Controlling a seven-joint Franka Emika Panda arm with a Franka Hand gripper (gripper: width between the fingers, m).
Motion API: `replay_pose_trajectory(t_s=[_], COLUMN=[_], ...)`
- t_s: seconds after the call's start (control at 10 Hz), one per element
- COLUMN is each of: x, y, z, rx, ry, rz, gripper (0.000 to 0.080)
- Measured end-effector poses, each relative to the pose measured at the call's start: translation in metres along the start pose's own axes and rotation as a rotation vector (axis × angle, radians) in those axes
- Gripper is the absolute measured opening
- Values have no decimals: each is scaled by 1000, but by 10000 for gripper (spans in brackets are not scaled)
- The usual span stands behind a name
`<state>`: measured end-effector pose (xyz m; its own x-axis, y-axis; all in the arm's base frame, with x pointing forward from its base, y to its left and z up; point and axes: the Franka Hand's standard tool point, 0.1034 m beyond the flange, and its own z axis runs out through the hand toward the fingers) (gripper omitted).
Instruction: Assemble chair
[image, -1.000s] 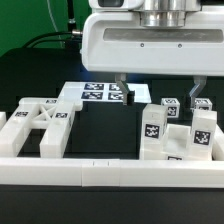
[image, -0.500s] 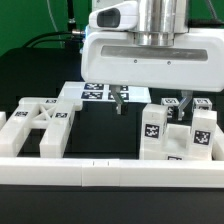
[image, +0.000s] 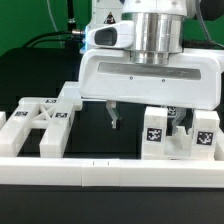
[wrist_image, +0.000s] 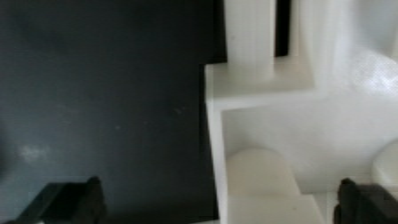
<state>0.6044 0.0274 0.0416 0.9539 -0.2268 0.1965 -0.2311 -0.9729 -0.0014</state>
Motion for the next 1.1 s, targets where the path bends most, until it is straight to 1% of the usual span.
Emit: replay_pose_trajectory(t_s=[0.1, 0.2, 0.3, 0.4, 0.5, 0.7, 0.9, 1.0, 1.1], x=[0, 3, 0, -6, -8, -10, -14, -15, -16], y=[1, 4, 0, -3, -7, -8, -4, -1, 0], z=[1, 3, 4, 9, 10, 13, 24, 26, 29], rx=[0, 6, 9, 7, 7, 6, -5, -8, -10], ry=[5, 48, 71, 62, 59, 61, 66, 62, 60], rz=[0, 16, 11, 1, -12, -33, -36, -35, -35], gripper=[649, 649, 649, 649, 649, 649, 649, 606, 427])
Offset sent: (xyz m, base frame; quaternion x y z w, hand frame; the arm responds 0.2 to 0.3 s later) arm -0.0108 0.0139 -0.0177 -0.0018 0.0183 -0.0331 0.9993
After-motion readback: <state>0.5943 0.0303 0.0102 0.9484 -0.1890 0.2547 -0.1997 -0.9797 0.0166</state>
